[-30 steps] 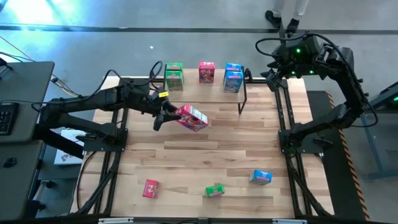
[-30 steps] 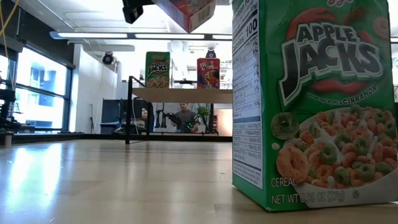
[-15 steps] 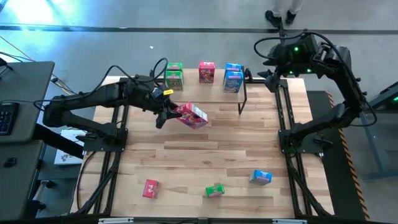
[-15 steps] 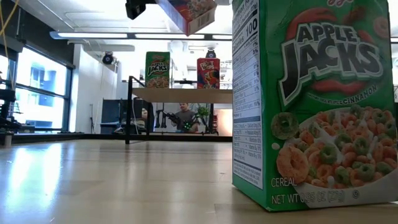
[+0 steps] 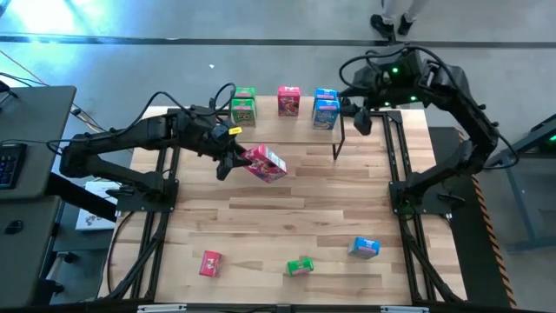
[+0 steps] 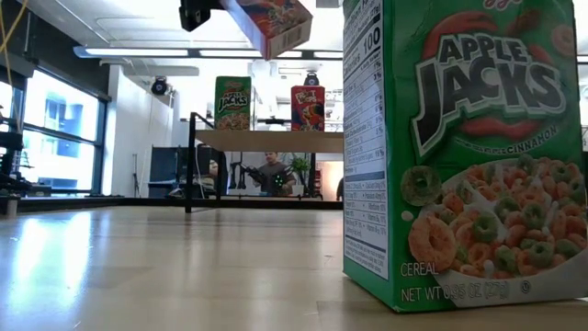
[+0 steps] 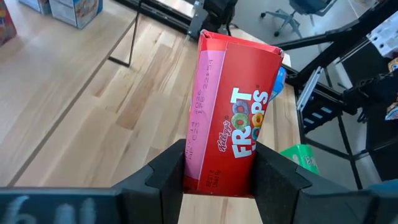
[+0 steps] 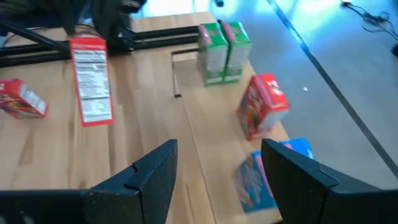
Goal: Stack cereal on shelf
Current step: Put the top red cereal box on the shelf aligned with the other red cereal box
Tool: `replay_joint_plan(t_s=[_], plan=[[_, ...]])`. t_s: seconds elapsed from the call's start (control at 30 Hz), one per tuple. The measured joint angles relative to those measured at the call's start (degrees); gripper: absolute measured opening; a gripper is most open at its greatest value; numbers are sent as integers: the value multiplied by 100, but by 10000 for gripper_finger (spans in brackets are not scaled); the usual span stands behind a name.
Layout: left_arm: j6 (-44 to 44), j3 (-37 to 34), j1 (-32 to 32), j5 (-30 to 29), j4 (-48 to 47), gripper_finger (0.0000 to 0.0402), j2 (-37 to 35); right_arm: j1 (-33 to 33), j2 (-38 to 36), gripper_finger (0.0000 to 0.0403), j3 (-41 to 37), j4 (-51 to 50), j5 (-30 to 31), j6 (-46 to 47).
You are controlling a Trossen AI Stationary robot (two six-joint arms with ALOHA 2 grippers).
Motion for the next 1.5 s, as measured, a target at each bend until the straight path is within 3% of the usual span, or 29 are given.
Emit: replay_joint_plan(t_s=[0.47, 0.73, 1.5], plan=[[196, -2, 0, 10, -380, 148, 0, 763, 461, 225, 0, 522, -210, -83], [492, -2, 0, 9, -589, 148, 20, 1124, 764, 225, 0, 959, -460, 519], [812, -9, -155, 12, -922, 148, 245, 2039, 2034, 225, -4, 2200, -365, 973]])
